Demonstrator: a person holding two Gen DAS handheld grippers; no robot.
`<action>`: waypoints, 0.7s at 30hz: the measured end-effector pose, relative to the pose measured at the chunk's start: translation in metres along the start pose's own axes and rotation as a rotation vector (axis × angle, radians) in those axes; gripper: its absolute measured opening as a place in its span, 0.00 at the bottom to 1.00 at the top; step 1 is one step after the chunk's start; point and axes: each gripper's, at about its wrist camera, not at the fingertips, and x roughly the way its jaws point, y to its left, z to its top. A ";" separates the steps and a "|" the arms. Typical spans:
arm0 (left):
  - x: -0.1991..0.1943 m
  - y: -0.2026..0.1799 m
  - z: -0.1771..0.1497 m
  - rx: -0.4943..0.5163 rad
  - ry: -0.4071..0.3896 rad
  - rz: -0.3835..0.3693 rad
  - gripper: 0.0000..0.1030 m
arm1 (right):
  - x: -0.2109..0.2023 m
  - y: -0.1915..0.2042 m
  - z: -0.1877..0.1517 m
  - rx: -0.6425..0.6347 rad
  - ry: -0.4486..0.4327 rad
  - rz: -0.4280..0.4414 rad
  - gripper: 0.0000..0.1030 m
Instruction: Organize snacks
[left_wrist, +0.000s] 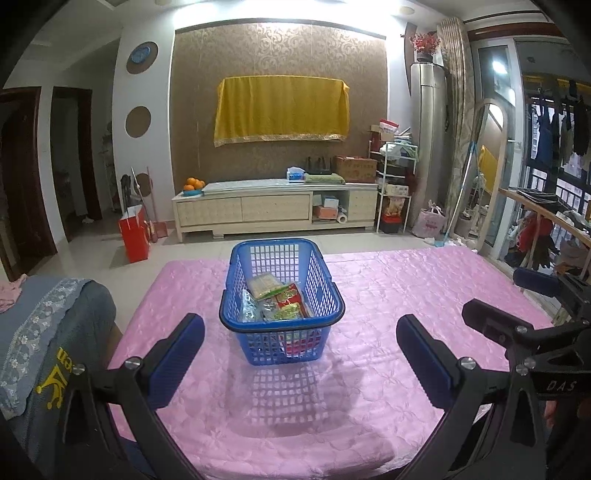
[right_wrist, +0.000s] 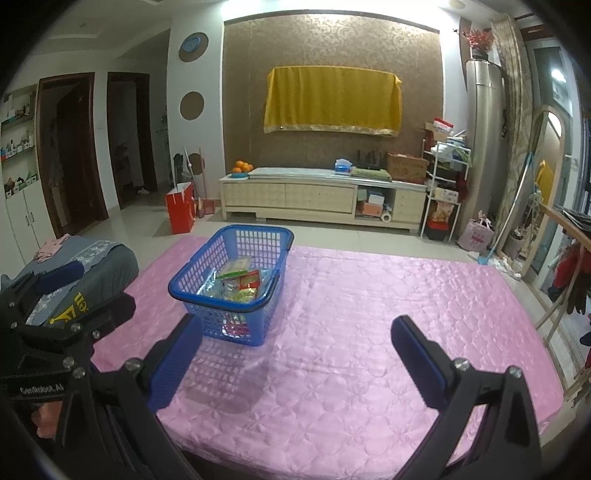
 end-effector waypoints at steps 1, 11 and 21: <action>-0.001 0.001 0.000 -0.004 -0.002 -0.001 1.00 | -0.001 0.000 0.000 -0.001 -0.003 -0.001 1.00; -0.002 -0.001 0.000 0.002 -0.001 0.001 1.00 | 0.000 0.000 0.003 0.007 -0.002 -0.003 1.00; -0.003 -0.001 0.001 -0.002 0.006 0.002 1.00 | -0.003 -0.002 0.002 0.016 -0.008 0.018 1.00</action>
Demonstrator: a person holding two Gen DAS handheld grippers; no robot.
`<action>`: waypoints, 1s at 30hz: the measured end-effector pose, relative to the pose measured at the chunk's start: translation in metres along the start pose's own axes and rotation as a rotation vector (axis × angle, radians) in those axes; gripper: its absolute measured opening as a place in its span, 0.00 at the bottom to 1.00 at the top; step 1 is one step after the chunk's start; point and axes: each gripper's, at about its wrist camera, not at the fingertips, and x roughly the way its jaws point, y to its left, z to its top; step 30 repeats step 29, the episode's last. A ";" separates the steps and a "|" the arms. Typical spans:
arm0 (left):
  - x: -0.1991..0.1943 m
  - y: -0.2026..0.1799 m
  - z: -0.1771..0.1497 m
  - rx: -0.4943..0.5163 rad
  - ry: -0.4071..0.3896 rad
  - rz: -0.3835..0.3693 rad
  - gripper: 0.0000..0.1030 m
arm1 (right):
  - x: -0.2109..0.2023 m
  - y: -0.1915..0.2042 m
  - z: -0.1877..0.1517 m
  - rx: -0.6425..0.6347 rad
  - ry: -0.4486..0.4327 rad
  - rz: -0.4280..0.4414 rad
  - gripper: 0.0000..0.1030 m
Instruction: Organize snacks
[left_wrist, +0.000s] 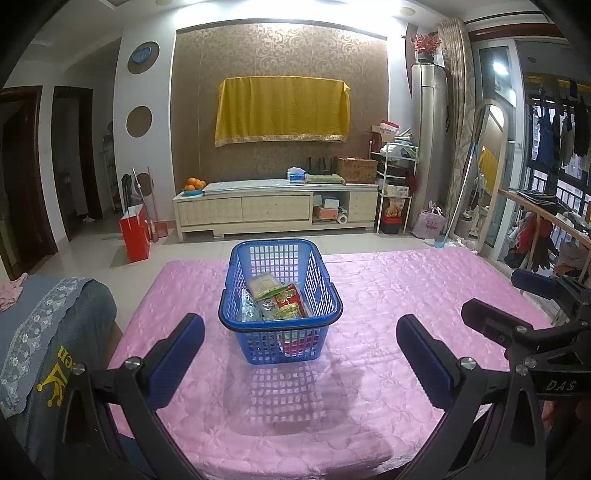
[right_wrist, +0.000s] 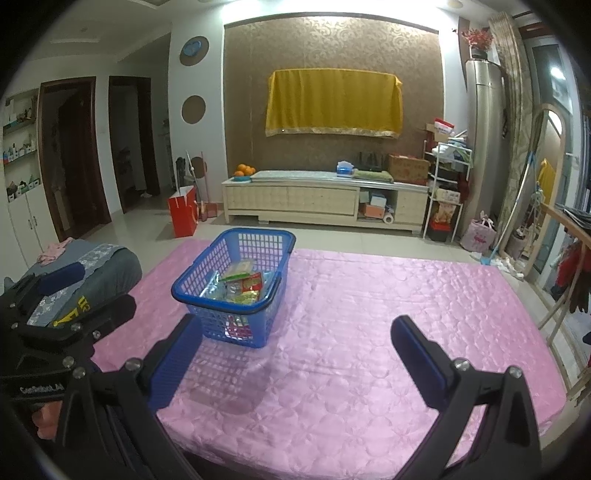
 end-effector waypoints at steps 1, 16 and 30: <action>0.000 0.000 0.000 0.000 0.000 0.001 1.00 | -0.001 0.000 0.000 0.004 -0.002 0.004 1.00; -0.003 -0.002 0.000 -0.003 0.000 -0.005 1.00 | -0.006 0.001 -0.001 -0.001 -0.011 0.015 1.00; -0.006 -0.004 0.001 0.005 0.002 -0.012 1.00 | -0.005 0.005 -0.004 -0.007 -0.011 0.012 1.00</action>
